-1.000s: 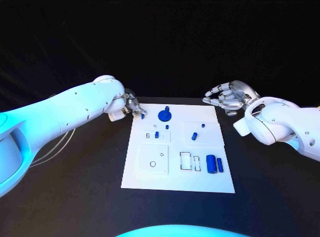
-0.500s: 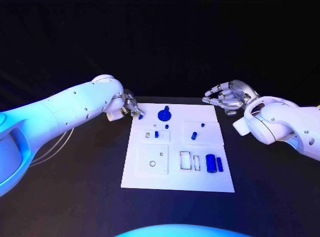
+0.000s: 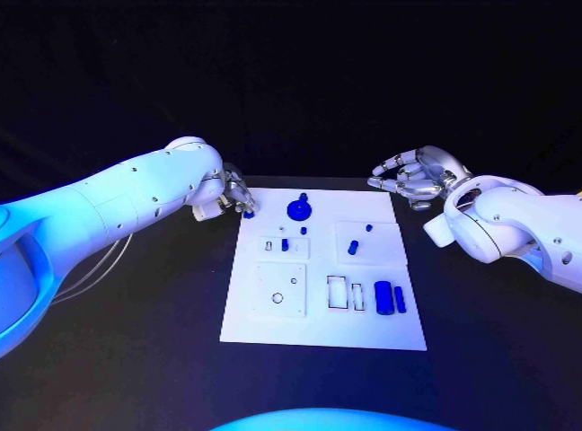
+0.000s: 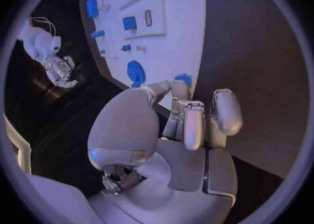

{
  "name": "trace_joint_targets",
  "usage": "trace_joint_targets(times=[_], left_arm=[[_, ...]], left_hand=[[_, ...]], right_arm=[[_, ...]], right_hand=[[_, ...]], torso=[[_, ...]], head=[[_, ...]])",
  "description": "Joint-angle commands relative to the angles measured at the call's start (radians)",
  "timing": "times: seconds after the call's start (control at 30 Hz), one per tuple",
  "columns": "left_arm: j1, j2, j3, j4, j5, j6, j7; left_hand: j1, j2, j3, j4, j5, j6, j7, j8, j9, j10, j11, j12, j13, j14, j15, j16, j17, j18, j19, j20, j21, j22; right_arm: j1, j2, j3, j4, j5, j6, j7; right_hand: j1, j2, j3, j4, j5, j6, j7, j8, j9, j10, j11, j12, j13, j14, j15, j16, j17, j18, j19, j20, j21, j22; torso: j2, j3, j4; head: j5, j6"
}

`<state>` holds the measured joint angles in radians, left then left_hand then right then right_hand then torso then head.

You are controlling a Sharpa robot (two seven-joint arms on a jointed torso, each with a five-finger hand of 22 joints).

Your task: Assemble the parts on the task board

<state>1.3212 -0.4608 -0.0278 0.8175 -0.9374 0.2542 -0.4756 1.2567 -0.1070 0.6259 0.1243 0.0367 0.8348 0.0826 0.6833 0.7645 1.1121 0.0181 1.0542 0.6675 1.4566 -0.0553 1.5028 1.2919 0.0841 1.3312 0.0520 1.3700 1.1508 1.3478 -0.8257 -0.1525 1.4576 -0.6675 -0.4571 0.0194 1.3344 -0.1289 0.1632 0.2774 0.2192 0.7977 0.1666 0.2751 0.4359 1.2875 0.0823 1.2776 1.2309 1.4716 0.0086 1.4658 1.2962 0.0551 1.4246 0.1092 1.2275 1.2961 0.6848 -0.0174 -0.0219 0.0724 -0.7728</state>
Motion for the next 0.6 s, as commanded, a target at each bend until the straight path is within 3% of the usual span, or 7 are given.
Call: trace_joint_targets(times=[0.03, 0.5, 0.6], left_arm=[[0.0, -0.001, 0.0, 0.002, 0.009, 0.003, 0.005], [0.0, -0.016, 0.001, 0.02, 0.059, -0.038, 0.029], [0.001, -0.024, 0.001, 0.032, 0.069, -0.05, 0.032]], left_hand=[[0.001, 0.008, 0.138, -0.038, 0.015, -0.014, -0.002, -0.001, -0.008, 0.028, -0.012, 0.012, 0.007, 0.078, 0.002, 0.013, 0.18, 0.0, 0.015, 0.004, 0.016, 0.02], [-0.041, -0.001, 0.187, -0.066, 0.015, -0.018, 0.0, 0.011, 0.012, 0.032, -0.01, 0.021, 0.017, 0.078, 0.004, 0.012, 0.179, 0.0, 0.015, 0.006, 0.017, 0.023], [-0.092, -0.038, 0.166, -0.057, 0.015, -0.01, -0.009, 0.015, 0.018, 0.042, -0.015, 0.031, 0.025, 0.08, 0.001, 0.013, 0.181, 0.0, 0.017, 0.005, 0.018, 0.025]], right_arm=[[0.0, 0.001, 0.0, 0.0, -0.001, 0.001, 0.001], [0.0, 0.001, 0.0, -0.001, -0.001, 0.003, 0.002], [0.0, 0.0, 0.0, -0.002, -0.001, 0.003, 0.002]], right_hand=[[-0.025, -0.004, 0.007, 0.009, 0.016, -0.005, -0.002, 0.025, 0.012, -0.017, -0.002, -0.008, -0.002, 0.047, -0.005, -0.008, 0.081, 0.023, -0.014, -0.001, -0.011, 0.091], [-0.025, -0.004, 0.007, 0.009, 0.016, -0.005, -0.002, 0.025, 0.012, -0.017, -0.002, -0.008, -0.002, 0.047, -0.005, -0.008, 0.081, 0.023, -0.014, -0.001, -0.011, 0.091], [-0.025, -0.004, 0.007, 0.009, 0.016, -0.005, -0.002, 0.025, 0.012, -0.017, -0.002, -0.008, -0.002, 0.047, -0.005, -0.008, 0.081, 0.023, -0.014, -0.001, -0.011, 0.091]], torso=[[0.0, -0.0009, 0.0006], [0.0, -0.0007, 0.0008], [-0.001, -0.0006, 0.0014]], head=[[0.0, 0.0], [0.002, 0.002], [0.003, 0.004]])
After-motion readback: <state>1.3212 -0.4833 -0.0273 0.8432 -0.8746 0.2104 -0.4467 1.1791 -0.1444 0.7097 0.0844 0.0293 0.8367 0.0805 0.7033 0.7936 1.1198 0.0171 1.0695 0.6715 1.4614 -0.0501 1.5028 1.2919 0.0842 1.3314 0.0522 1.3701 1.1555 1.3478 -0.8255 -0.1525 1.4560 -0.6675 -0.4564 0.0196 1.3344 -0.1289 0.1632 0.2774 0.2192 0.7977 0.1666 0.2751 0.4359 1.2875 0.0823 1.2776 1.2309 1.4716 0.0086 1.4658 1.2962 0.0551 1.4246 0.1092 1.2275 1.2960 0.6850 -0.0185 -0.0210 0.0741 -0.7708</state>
